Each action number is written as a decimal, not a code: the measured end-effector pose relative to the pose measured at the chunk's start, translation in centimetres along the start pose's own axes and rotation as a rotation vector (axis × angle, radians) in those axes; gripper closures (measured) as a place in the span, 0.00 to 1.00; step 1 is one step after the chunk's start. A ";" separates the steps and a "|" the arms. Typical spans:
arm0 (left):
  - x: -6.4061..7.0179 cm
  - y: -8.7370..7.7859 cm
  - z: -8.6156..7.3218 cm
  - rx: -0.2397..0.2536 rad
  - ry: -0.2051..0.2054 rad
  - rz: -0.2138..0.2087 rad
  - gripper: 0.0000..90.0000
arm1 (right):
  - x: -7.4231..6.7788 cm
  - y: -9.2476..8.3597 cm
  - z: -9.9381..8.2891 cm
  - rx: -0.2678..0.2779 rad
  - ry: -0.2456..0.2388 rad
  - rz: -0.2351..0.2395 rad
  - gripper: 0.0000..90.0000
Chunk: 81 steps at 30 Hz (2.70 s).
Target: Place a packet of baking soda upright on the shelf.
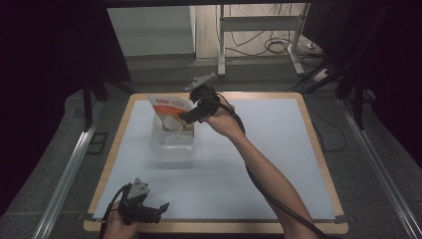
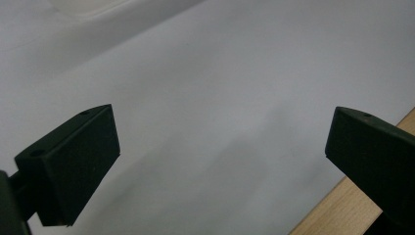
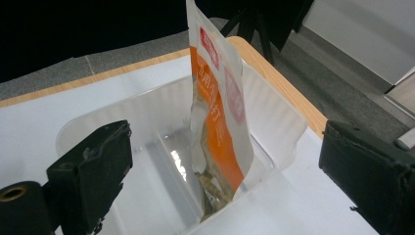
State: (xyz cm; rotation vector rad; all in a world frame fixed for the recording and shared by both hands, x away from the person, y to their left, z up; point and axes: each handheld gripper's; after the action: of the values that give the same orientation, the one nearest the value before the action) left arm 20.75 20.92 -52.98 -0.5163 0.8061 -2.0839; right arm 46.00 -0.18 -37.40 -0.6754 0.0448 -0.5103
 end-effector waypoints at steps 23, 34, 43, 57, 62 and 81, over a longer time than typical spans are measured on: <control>0.1 0.1 0.0 -0.009 0.009 0.004 0.00 | -0.2 -1.7 -1.9 -0.007 -0.016 -0.008 0.05; 0.1 0.1 0.1 -0.015 0.013 0.007 0.00 | -0.2 -2.1 -3.2 -0.004 0.010 0.009 0.05; 0.2 0.1 0.1 -0.018 0.016 0.008 0.00 | -0.6 -2.4 -4.2 0.000 0.013 0.017 0.05; 0.3 0.2 0.1 -0.022 0.023 0.013 0.00 | -0.8 -3.6 -5.9 0.012 0.014 0.015 0.05; 0.3 0.2 0.1 -0.023 0.024 0.014 0.00 | -0.9 -4.2 -6.6 0.013 0.010 0.011 0.05; 0.4 0.3 0.2 -0.030 0.029 0.020 0.00 | -1.3 -6.7 -10.3 0.032 0.041 0.009 0.05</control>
State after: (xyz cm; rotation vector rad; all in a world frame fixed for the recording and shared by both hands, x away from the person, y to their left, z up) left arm 20.80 20.40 -53.06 -0.4931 0.8570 -2.0679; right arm 39.88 -10.02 -41.54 -0.6334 0.0783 -0.5154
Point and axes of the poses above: each handheld gripper's, and its own axes: y roughly forward along the jaws, z roughly out of its top, x roughly to its right, and after that the axes turned 1 degree about -z, right-handed
